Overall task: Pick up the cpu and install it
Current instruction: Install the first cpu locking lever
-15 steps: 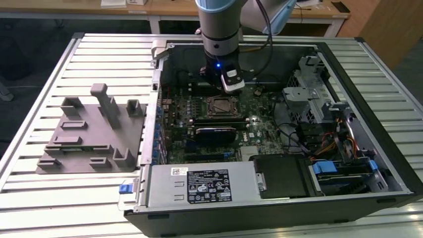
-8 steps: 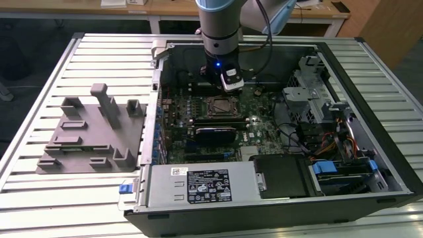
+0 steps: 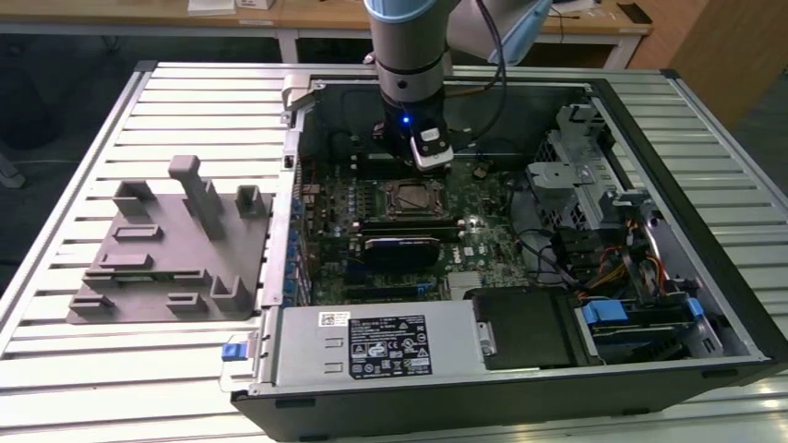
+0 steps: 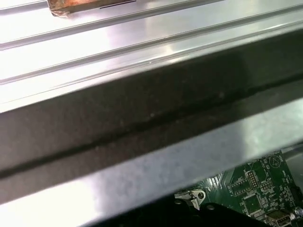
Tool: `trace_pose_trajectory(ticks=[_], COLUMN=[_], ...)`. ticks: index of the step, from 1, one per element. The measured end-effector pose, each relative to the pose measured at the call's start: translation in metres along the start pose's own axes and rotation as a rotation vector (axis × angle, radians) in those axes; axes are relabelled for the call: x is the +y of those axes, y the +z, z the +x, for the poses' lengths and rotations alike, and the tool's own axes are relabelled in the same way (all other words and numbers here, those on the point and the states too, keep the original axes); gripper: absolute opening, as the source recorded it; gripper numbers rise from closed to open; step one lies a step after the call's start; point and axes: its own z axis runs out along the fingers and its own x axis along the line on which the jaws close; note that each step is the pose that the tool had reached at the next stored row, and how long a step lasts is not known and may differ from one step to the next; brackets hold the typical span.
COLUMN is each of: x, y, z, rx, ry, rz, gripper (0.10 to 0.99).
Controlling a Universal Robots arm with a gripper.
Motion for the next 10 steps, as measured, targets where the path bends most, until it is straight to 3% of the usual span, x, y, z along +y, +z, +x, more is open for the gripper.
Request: trace_pose_trajectory(ticks=[5, 10], x=[0.0004, -0.0003], y=[0.0014, 0.0029], z=[0.0003, 0.0004], rx=[-0.0014, -0.0080], ry=[0.000, -0.003], rz=[0.004, 0.023], gripper=[0.106, 0.106])
